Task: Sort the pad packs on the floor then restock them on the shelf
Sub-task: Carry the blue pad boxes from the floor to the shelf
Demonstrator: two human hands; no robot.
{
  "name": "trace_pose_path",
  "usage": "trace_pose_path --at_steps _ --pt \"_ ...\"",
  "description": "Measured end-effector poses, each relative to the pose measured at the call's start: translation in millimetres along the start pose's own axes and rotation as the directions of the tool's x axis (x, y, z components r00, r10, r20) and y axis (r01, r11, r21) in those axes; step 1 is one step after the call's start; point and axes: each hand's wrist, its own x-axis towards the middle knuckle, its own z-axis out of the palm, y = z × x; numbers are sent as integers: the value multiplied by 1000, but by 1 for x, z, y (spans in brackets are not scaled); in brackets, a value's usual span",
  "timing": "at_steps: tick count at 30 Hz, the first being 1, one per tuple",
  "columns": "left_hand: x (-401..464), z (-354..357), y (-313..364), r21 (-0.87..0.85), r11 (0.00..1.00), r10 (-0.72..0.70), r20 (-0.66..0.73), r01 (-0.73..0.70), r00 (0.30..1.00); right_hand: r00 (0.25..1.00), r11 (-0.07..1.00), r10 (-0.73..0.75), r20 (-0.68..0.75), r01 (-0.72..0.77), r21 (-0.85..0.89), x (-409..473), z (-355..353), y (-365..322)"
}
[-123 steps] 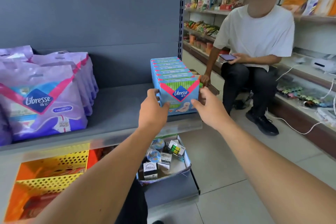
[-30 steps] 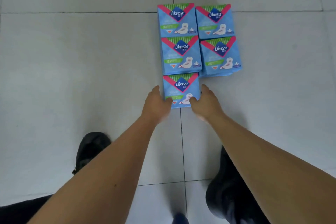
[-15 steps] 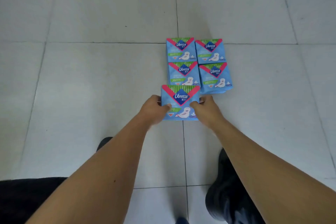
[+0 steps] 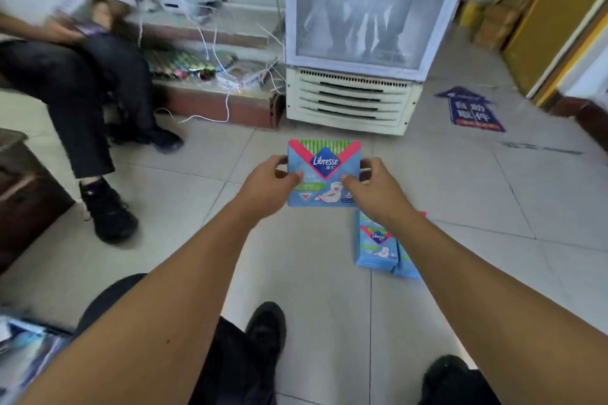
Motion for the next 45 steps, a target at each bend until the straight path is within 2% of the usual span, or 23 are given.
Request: trace_pose_path --at_steps 6,9,12,15,18,21,29,32,38,45 --pt "-47 -79 19 -10 998 62 -233 -66 971 982 985 -171 86 172 -4 -18 26 -82" --pt "-72 -113 25 50 996 84 -353 -71 932 959 967 -253 126 253 15 -19 51 -111" --pt "-107 -156 24 81 997 44 -492 -5 869 908 938 -347 235 334 92 -29 89 -147" --pt "-148 -199 22 52 998 1 -623 41 782 833 902 -431 346 398 166 -45 129 -186" --pt "-193 -239 17 94 989 -8 -733 112 680 742 860 -507 439 466 207 -67 169 -226" --pt "-223 -262 8 90 982 -32 -784 165 620 681 830 -553 480 503 243 -84 200 -251" --pt "-301 -313 -35 9 961 -85 -941 276 327 446 712 -667 597 618 333 -148 295 -297" --pt "-312 -325 -53 -30 960 -103 -963 279 249 385 685 -688 616 624 375 -160 326 -306" --pt "-310 -334 -76 -66 941 -135 -973 332 189 341 650 -686 643 685 330 -159 361 -306" --pt "-304 -332 -86 -44 913 -161 -952 407 260 341 665 -662 667 678 314 -147 373 -293"
